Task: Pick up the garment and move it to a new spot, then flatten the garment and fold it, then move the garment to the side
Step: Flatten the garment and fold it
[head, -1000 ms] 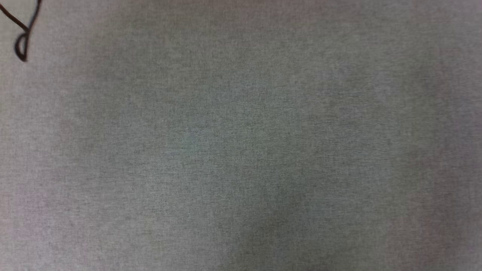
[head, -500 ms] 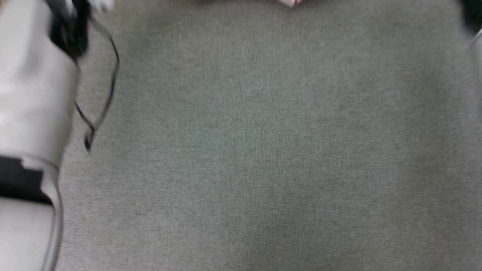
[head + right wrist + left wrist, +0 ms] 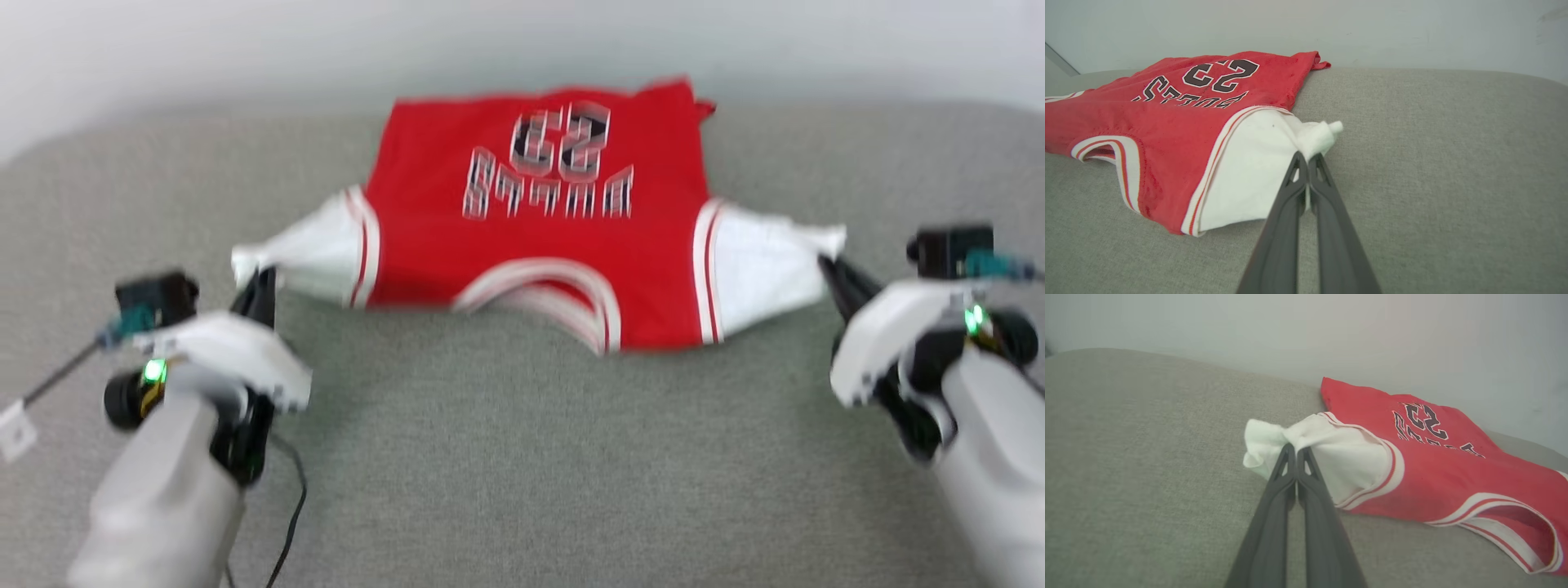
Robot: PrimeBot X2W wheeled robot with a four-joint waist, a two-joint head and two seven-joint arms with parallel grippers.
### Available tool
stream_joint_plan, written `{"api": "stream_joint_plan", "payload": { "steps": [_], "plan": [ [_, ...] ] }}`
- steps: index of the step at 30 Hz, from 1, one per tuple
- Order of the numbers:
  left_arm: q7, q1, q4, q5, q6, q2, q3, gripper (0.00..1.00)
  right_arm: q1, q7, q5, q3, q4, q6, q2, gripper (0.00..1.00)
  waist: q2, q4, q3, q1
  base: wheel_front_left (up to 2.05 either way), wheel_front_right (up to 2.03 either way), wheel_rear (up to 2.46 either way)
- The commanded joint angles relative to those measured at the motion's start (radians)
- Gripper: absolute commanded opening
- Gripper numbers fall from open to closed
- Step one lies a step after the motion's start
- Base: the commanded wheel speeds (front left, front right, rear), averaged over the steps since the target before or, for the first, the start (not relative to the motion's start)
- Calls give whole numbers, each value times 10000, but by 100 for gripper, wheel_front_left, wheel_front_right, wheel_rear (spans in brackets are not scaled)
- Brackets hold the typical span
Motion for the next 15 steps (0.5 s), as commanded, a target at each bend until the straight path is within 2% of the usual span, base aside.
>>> {"api": "stream_joint_plan", "payload": {
  "steps": [1, 8, 10, 15],
  "plan": [
    [-63, 283, -195, 68, 97, 134, 88, 0, 315, 54, 58, -3, -115, -3, -104, 0, 0, -82, -798, 2, 0, 0, 0],
    [27, 4074, -3281, 70, 1458, 763, 555, 0, 3259, 792, -69, -580, -2148, -3, -471, 0, 0, -294, -1865, 2, 0, 0, 0],
    [308, 5060, -4359, 39, 1970, 1058, 604, 0, 4102, 1067, -348, -1009, -2821, -5, -559, 0, 0, -270, -1976, 2, 0, 0, 0],
    [1297, 7294, -7121, 13, 3354, 1719, 523, 0, 6429, 2160, -998, -2310, -4597, -3, -242, 0, 0, -115, -2178, 2, 0, 0, 0]
  ]
}}
